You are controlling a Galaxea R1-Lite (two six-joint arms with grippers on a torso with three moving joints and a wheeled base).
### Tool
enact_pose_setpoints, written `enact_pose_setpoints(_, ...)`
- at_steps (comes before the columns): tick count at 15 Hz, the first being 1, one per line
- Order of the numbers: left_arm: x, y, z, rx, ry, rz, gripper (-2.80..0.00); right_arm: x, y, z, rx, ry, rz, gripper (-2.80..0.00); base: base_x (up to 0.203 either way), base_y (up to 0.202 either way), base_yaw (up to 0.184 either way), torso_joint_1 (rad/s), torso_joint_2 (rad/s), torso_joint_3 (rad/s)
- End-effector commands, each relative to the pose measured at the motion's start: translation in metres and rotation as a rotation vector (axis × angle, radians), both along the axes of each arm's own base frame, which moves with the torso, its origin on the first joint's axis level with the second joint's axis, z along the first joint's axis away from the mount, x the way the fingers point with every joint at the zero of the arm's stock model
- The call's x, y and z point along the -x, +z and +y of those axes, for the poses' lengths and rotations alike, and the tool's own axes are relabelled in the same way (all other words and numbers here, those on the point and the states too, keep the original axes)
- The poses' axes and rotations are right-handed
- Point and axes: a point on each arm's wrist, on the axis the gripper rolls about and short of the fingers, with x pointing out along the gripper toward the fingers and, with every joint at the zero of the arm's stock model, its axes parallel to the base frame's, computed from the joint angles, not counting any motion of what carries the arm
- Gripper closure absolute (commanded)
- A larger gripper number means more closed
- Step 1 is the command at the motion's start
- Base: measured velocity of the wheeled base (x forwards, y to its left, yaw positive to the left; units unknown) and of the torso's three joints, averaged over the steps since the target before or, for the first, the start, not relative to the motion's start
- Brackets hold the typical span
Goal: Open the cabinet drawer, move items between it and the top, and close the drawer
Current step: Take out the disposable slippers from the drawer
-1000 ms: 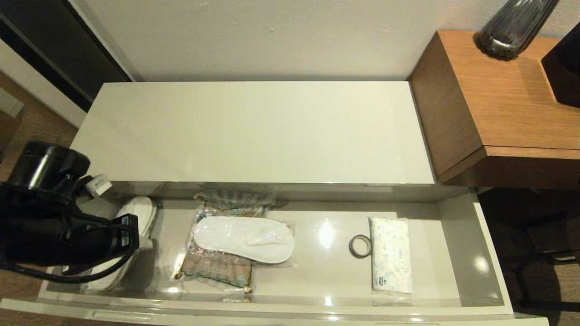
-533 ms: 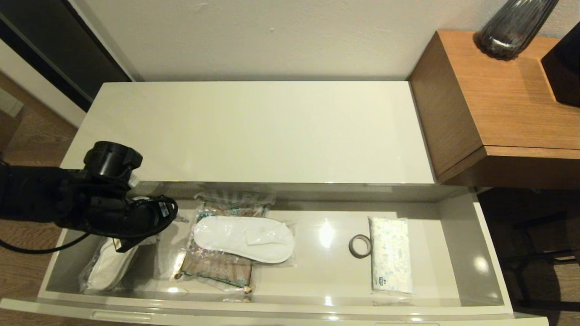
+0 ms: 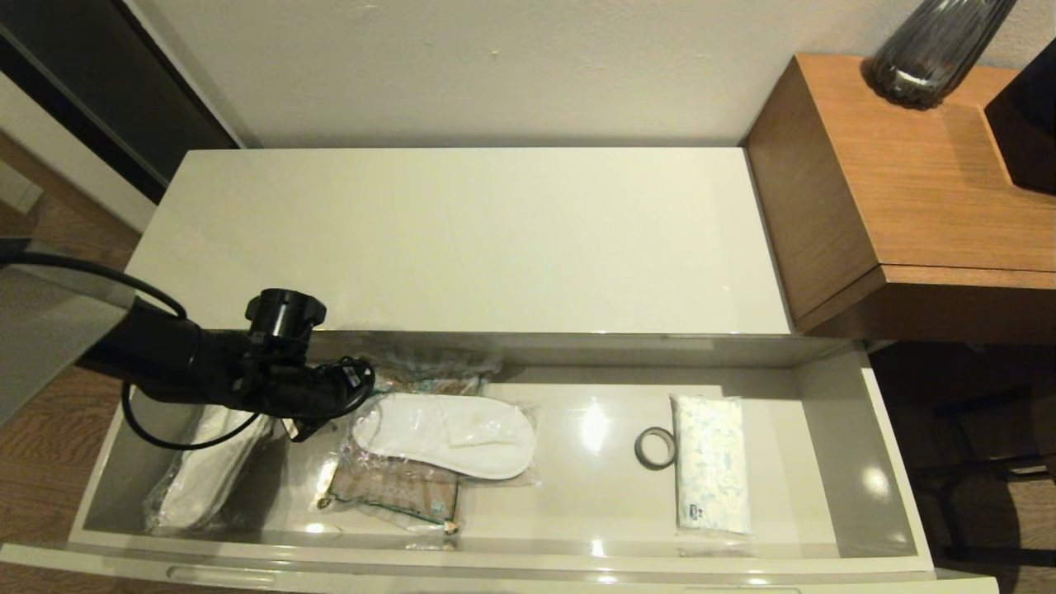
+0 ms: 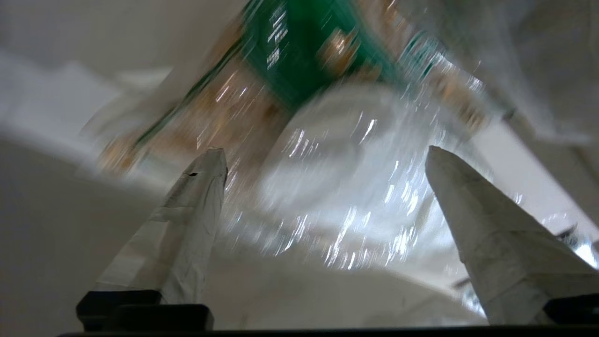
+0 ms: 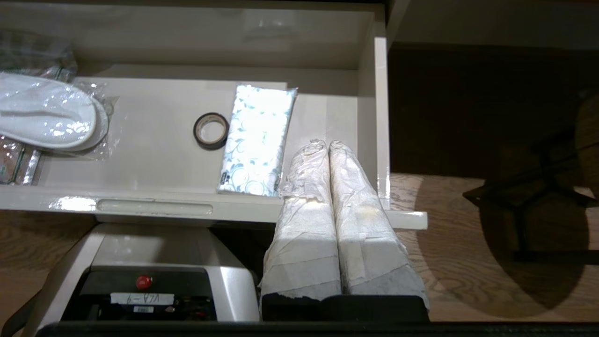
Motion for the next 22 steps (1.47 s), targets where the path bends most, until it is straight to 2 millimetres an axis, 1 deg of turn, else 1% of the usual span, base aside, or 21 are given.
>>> enact_pose_setpoints(1,-0.014,-0.025,-0.002,-0.001,-0.004,0.035,-2.80,0.000,0.000,0.000,0.001,0.001,0.001,0.00,0.000,0.000,0.000,0.000,0.00,0.000)
enact_pose_setpoints(2,-0.018,-0.026,-0.003,-0.007,-0.014,0.030,-2.80,0.000,0.000,0.000,0.001,0.001,0.001,0.00,0.000,0.000,0.000,0.000,0.00,0.000)
enact_pose_setpoints(4,-0.042,-0.033,-0.009,-0.026,-0.044,-0.005,-2.80,0.000,0.000,0.000,0.001,0.001,0.001,0.00,0.000,0.000,0.000,0.000,0.00,0.000)
enact_pose_setpoints(5,-0.046,-0.035,-0.014,-0.037,-0.063,-0.013,-2.80,0.000,0.000,0.000,0.001,0.001,0.001,0.00,0.000,0.000,0.000,0.000,0.00,0.000)
enact_pose_setpoints(8,-0.045,-0.032,-0.016,-0.064,-0.099,-0.025,-2.80,0.000,0.000,0.000,0.001,0.001,0.001,0.00,0.000,0.000,0.000,0.000,0.00,0.000)
enact_pose_setpoints(10,-0.043,-0.027,-0.028,-0.132,-0.167,-0.049,-2.80,0.000,0.000,0.000,0.001,0.001,0.001,0.00,0.000,0.000,0.000,0.000,0.00,0.000)
enact_pose_setpoints(12,-0.041,-0.029,-0.034,-0.166,-0.175,-0.043,-2.80,0.000,0.000,0.000,0.001,0.001,0.001,0.00,0.000,0.000,0.000,0.000,0.00,0.000)
enact_pose_setpoints(13,-0.040,-0.030,-0.034,-0.168,-0.178,-0.040,0.00,0.000,0.000,0.000,0.001,0.001,0.001,0.00,0.000,0.000,0.000,0.000,0.00,0.000)
enact_pose_setpoints(16,-0.041,-0.026,-0.034,-0.164,-0.178,-0.050,0.00,0.000,0.000,0.000,0.001,0.001,0.001,0.00,0.000,0.000,0.000,0.000,0.00,0.000)
enact_pose_setpoints(17,-0.038,-0.019,-0.033,-0.164,-0.177,-0.060,0.00,0.000,0.000,0.000,0.001,0.001,0.001,0.00,0.000,0.000,0.000,0.000,0.00,0.000)
enact_pose_setpoints(19,-0.029,0.002,-0.032,-0.161,-0.173,-0.078,0.00,0.000,0.000,0.000,0.001,0.001,0.001,0.00,0.000,0.000,0.000,0.000,0.00,0.000)
enact_pose_setpoints(20,-0.025,0.007,-0.031,-0.160,-0.173,-0.075,0.00,0.000,0.000,0.000,0.001,0.001,0.001,0.00,0.000,0.000,0.000,0.000,0.00,0.000)
enact_pose_setpoints(22,-0.013,0.027,-0.029,-0.154,-0.173,-0.107,0.00,0.000,0.000,0.000,0.001,0.001,0.001,0.00,0.000,0.000,0.000,0.000,0.00,0.000)
